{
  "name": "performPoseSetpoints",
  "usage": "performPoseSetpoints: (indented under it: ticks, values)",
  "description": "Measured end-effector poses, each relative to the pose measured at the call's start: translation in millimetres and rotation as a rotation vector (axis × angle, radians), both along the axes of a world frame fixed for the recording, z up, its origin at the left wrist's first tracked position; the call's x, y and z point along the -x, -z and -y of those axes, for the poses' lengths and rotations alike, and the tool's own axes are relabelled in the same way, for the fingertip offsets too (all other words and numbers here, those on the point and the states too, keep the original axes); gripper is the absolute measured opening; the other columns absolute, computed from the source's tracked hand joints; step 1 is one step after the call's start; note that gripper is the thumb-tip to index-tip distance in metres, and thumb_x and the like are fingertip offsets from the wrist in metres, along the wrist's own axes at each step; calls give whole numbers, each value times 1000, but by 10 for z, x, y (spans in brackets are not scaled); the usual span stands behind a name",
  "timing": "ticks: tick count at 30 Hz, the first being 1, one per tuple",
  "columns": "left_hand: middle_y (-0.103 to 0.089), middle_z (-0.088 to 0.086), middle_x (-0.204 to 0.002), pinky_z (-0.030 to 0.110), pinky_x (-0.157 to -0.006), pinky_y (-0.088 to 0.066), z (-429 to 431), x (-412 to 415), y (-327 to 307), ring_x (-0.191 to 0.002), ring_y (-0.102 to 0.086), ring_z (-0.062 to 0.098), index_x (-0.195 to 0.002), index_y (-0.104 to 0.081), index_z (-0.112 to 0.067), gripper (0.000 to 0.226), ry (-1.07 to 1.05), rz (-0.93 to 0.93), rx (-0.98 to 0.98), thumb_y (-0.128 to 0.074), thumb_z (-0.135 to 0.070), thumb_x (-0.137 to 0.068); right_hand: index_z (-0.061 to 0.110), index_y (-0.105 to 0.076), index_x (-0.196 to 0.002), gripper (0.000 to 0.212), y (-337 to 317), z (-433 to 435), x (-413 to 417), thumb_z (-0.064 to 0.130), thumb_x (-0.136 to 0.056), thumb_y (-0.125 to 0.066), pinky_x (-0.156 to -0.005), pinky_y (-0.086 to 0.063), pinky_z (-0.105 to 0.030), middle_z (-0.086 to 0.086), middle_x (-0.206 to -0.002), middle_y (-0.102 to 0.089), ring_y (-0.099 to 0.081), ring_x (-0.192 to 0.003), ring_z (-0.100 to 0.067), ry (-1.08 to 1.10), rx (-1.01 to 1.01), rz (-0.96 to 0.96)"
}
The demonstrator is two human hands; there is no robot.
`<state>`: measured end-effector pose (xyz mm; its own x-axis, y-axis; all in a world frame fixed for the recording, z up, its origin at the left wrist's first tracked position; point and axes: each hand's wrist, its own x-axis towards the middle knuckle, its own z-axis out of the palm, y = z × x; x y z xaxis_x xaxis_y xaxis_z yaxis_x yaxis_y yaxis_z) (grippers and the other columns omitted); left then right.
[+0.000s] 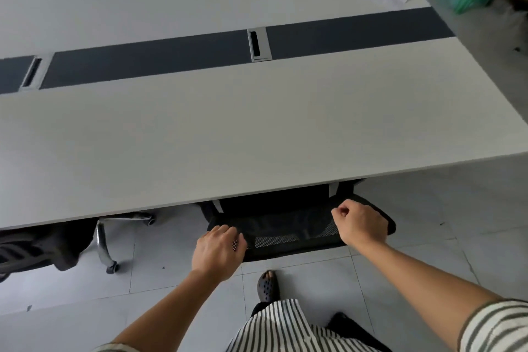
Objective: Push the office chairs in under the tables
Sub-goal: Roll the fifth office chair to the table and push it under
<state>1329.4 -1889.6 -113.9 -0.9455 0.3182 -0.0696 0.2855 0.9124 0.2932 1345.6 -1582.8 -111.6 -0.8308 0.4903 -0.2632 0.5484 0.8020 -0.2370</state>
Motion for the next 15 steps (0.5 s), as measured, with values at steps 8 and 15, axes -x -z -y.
performPoseSetpoints:
  ticks: [8, 15]
  values:
    - [-50, -5, -64, 30, -54, -36, 19, -15, -97, -64, -50, 19, -61, -46, -16, 35, -2, 106, 10, -36, -38, -86, 27, -67, -82, 19, -46, 19, -46, 38, -84, -52, -59, -39, -29, 5, -77, -70, -63, -74, -25, 14, 46, -49]
    - [-59, -1, -84, 32, -63, -43, -178, -52, -380, -73, -54, 19, -82, -56, -17, 21, 17, 315, 46, -43, -33, -90, 13, -71, -79, 9, -257, -39, -648, 19, -79, -64, -68, -43, -33, -3, -81, -69, -62, -83, -29, -116, 131, -305]
